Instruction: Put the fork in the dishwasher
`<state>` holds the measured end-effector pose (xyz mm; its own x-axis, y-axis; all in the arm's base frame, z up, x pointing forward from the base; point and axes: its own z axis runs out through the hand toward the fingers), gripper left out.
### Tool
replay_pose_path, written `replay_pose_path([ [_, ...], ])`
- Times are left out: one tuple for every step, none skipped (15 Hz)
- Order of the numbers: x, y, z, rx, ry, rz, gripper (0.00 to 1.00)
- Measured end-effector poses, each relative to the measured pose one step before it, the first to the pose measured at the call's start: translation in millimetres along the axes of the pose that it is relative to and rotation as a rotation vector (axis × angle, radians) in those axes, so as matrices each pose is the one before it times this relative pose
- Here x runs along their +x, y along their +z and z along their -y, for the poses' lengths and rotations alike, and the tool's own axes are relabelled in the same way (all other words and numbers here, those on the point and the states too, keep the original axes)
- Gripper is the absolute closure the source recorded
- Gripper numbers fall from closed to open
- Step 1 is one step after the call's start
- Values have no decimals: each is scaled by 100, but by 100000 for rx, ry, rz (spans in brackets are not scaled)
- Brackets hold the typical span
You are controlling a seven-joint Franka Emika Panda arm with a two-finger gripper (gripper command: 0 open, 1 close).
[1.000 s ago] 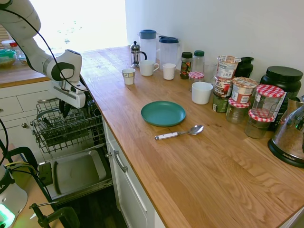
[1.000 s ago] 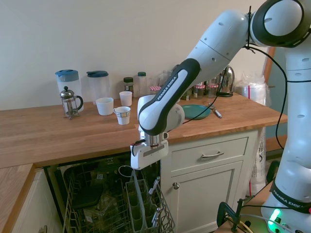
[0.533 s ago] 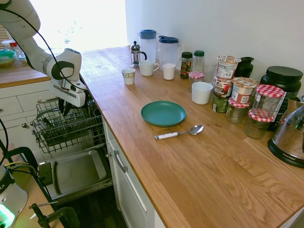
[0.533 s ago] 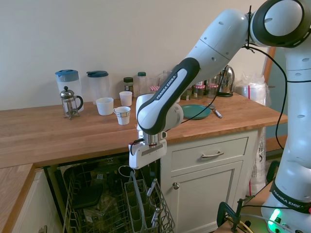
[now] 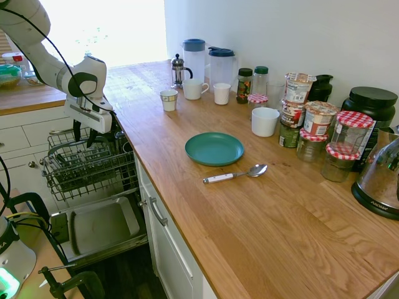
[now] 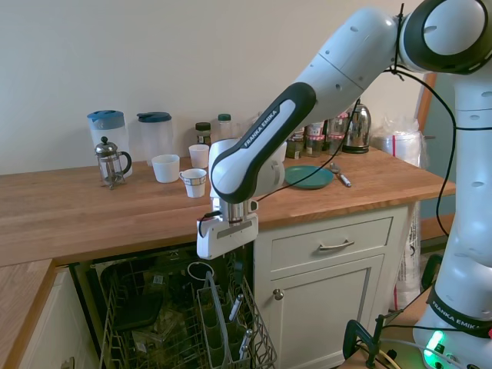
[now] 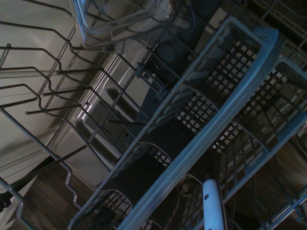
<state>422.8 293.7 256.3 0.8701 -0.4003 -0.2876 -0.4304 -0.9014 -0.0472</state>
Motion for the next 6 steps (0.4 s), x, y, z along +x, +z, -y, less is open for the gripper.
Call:
replay_pose_path([
  [-287, -943, 50, 487, 34, -714, 0],
  [-376, -1144, 32, 485, 94, -761, 0],
  [-378, -1092, 14, 517, 251, -809, 0],
  [-412, -1070, -39, 476, 197, -833, 0],
  [-458, -1008, -149, 340, 230, -826, 0],
  [-482, -929, -266, 406, 112, -1039, 0],
])
